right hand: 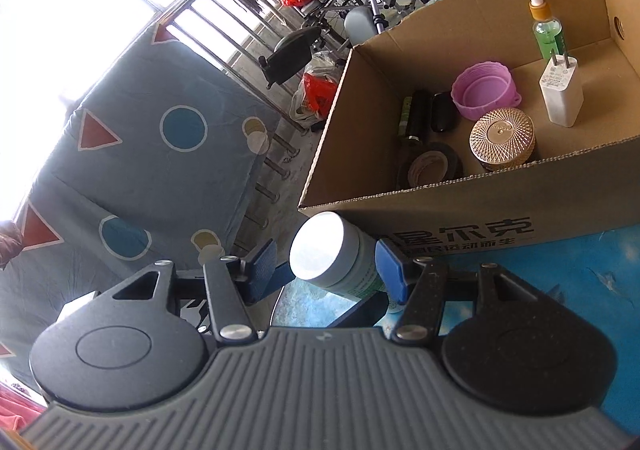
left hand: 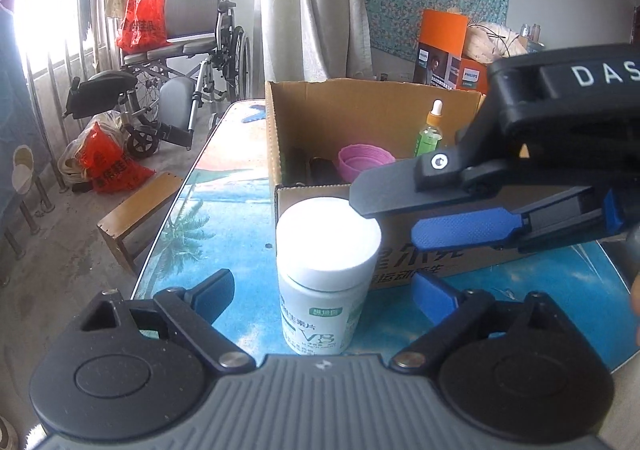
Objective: Organize rigid objects
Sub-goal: 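Reach the right gripper to the white green-label jar and close on it, then lift the white jar off the table with the right gripper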
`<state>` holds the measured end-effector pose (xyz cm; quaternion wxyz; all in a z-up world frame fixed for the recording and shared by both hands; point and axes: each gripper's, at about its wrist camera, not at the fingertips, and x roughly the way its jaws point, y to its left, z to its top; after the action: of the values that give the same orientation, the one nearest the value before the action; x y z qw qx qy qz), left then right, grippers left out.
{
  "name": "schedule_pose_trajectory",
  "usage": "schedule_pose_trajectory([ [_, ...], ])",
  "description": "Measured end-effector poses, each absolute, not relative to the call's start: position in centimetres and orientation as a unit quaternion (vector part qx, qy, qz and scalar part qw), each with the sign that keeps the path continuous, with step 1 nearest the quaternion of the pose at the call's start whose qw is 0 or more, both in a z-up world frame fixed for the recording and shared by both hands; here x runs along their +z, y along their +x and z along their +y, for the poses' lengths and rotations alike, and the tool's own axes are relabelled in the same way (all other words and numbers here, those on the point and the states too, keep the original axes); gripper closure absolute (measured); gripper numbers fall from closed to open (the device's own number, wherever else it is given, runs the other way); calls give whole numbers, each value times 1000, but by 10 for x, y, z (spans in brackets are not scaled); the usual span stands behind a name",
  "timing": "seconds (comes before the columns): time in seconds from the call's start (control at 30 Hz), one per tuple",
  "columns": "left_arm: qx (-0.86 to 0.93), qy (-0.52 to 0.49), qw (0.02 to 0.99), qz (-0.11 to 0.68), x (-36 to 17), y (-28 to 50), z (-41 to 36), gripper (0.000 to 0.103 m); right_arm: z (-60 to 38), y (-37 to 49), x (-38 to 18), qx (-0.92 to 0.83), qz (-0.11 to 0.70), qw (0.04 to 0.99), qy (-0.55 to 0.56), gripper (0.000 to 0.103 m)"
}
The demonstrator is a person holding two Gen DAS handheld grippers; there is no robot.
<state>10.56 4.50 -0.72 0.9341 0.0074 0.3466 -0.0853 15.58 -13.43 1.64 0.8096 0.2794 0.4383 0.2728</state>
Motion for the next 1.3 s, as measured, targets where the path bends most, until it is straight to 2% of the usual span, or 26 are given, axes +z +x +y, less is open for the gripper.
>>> schedule_pose_trajectory([
  [0.2, -91, -4, 928, 361, -16, 116, 53, 22, -123, 173, 0, 256, 458, 802, 284, 51],
  [0.43, -103, -17, 927, 361, -19, 120, 55, 32, -119, 185, -10, 249, 468, 794, 299, 54],
  [0.6, -112, -19, 928, 356, -17, 119, 49, 46, -117, 188, -10, 249, 466, 792, 305, 57],
  [0.87, -106, -7, 931, 348, -15, 116, 46, 48, -120, 187, -10, 249, 465, 790, 312, 61],
  [1.3, -102, 5, 938, 331, 2, 95, 40, 49, -127, 169, 3, 261, 449, 794, 316, 61],
])
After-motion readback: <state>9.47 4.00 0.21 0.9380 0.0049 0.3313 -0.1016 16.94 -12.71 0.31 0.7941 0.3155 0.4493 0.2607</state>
